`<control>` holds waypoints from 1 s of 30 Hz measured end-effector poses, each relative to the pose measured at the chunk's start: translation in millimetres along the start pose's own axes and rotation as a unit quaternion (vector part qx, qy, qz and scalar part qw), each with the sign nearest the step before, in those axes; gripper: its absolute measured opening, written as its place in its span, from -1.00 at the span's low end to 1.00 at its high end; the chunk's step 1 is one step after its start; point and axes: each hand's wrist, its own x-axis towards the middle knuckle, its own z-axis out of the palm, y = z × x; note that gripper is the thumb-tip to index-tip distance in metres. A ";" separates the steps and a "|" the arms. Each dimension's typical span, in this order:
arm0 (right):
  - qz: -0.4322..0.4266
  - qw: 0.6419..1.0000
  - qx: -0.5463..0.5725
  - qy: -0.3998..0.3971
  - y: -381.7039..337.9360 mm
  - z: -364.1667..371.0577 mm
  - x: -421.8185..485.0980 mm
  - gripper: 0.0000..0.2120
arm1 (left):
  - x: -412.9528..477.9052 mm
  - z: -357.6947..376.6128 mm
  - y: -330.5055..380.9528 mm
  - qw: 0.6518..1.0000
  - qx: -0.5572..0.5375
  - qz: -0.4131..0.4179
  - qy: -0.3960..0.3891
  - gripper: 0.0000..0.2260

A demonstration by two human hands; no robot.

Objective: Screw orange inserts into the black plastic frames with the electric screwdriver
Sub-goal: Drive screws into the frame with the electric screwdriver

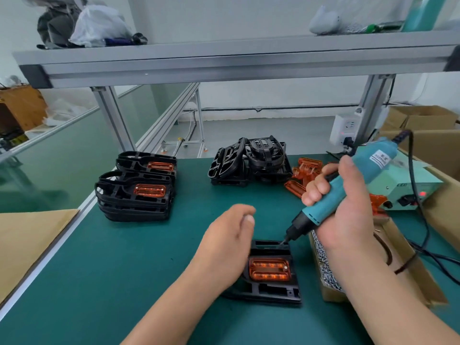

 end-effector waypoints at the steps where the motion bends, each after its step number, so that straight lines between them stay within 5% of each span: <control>1: 0.004 1.000 0.014 0.019 1.6 -4.1 0.4 -0.71 | 3.1 -3.8 -1.5 0.991 -0.121 -0.055 0.003 -0.74; 4: 0.017 0.997 0.041 0.067 5.5 -13.8 2.3 -0.71 | 10.4 -16.1 -0.4 0.847 -0.498 -0.180 -0.046 -0.65; 5: 0.020 0.996 0.044 0.077 6.4 -15.5 2.6 -0.71 | 11.5 -18.7 0.0 0.804 -0.558 -0.196 -0.056 -0.66; 7: 0.024 0.995 0.049 0.083 7.9 -17.1 2.8 -0.71 | 11.7 -19.6 1.6 0.774 -0.595 -0.200 -0.078 -0.71; 17: 0.010 0.996 0.059 0.072 5.2 -17.0 2.0 -0.70 | 0.3 -3.4 1.6 0.861 -0.456 -0.148 -0.169 -0.82; 23: 0.007 0.996 0.053 0.066 5.6 -16.5 0.1 -0.71 | -2.9 -1.1 6.0 0.882 -0.412 -0.146 -0.175 -0.81; 26: 0.008 0.996 0.059 0.064 6.1 -15.5 -0.4 -0.70 | -3.0 -2.0 8.8 0.872 -0.430 -0.158 -0.174 -0.73; 30: 0.009 0.996 0.057 0.064 6.1 -15.6 -0.3 -0.72 | -2.3 -4.8 11.4 0.800 -0.532 -0.190 -0.202 -0.75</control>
